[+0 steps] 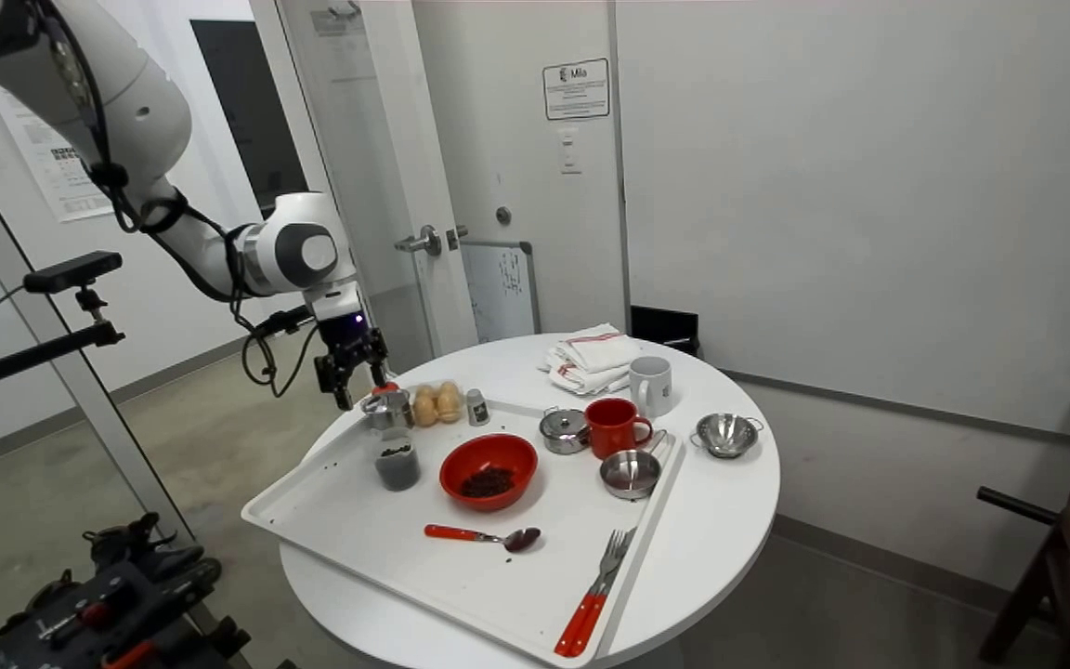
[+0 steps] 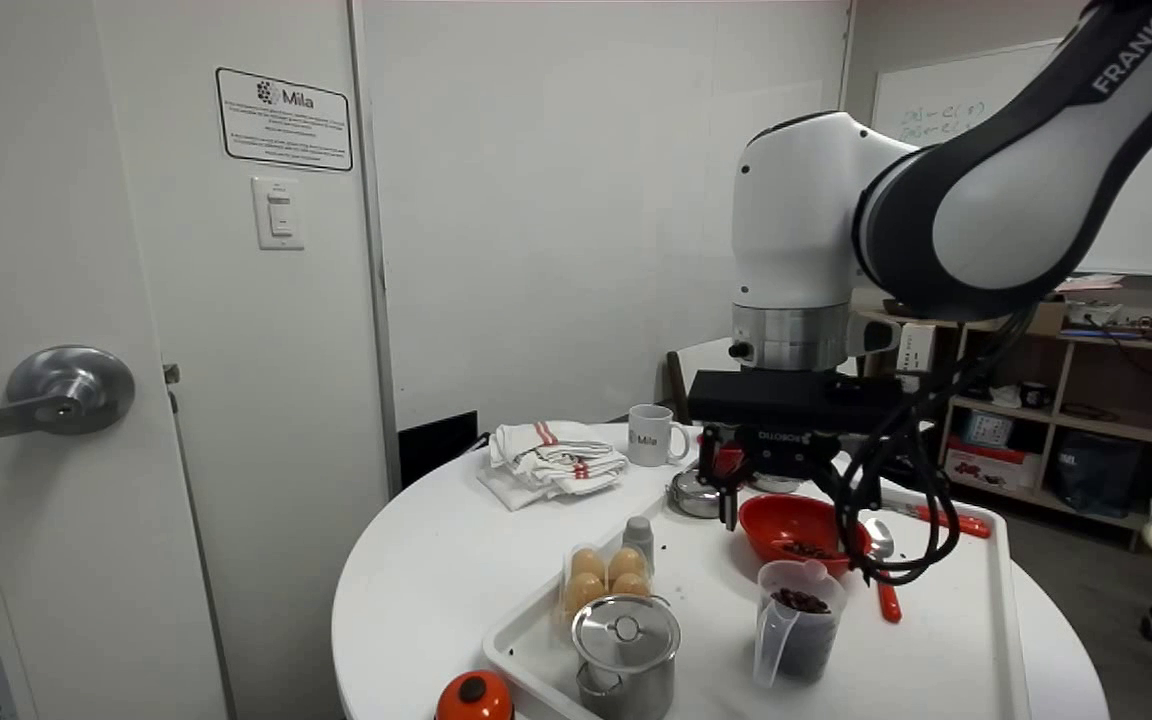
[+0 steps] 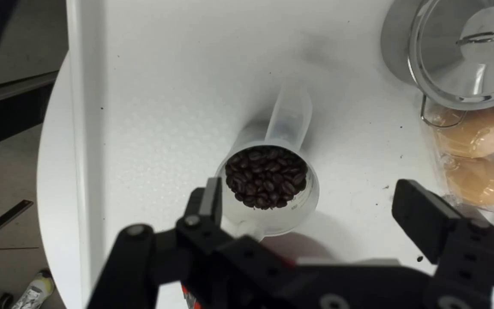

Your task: Pick up the jar and pour some of its contents in the bowl

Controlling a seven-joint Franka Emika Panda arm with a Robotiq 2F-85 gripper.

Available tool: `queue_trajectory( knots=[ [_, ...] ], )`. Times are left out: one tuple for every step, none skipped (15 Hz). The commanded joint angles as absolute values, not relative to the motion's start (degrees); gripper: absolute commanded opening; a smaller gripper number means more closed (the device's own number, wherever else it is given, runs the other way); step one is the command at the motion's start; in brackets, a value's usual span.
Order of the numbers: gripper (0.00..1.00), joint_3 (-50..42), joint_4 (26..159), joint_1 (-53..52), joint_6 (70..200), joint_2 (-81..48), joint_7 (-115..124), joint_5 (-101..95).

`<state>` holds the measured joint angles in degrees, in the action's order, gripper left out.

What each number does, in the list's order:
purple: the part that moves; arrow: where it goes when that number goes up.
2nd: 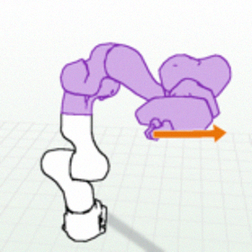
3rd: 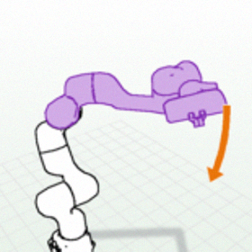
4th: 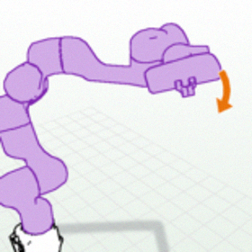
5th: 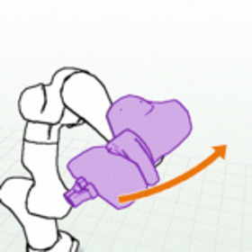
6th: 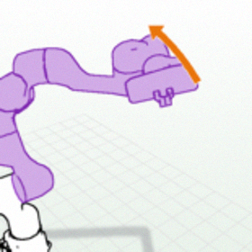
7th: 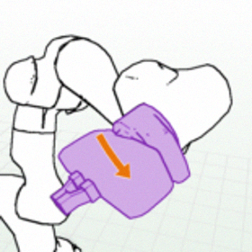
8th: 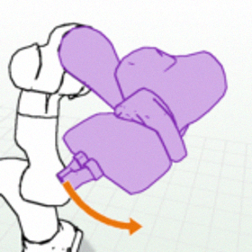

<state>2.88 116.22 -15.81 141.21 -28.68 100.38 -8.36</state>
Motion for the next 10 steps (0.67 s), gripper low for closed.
queue_trajectory(
  knots=[
    [1.0, 1.1, 111.7, -18.7, 136.7, -34.3, 101.6, -8.7],
    [1.0, 0.9, 110.5, -19.2, 135.4, -36.0, 102.0, -8.7],
    [1.0, 0.8, 109.2, -19.7, 134.4, -37.8, 102.2, -8.4],
    [1.0, 0.5, 108.2, -20.1, 134.2, -39.4, 102.9, -8.2],
    [1.0, 0.3, 107.3, -20.5, 134.1, -40.8, 103.6, -8.0],
    [1.0, 0.0, 106.5, -20.7, 134.6, -42.0, 104.4, -7.7],
    [1.0, -0.2, 105.6, -20.9, 134.7, -43.2, 104.8, -7.5],
    [1.0, -0.4, 104.8, -20.9, 134.8, -44.2, 105.1, -7.2],
    [1.0, -0.5, 104.1, -20.8, 134.7, -45.0, 105.3, -7.0],
    [1.0, -0.6, 103.4, -20.7, 134.6, -45.6, 105.3, -6.7]
  ],
)
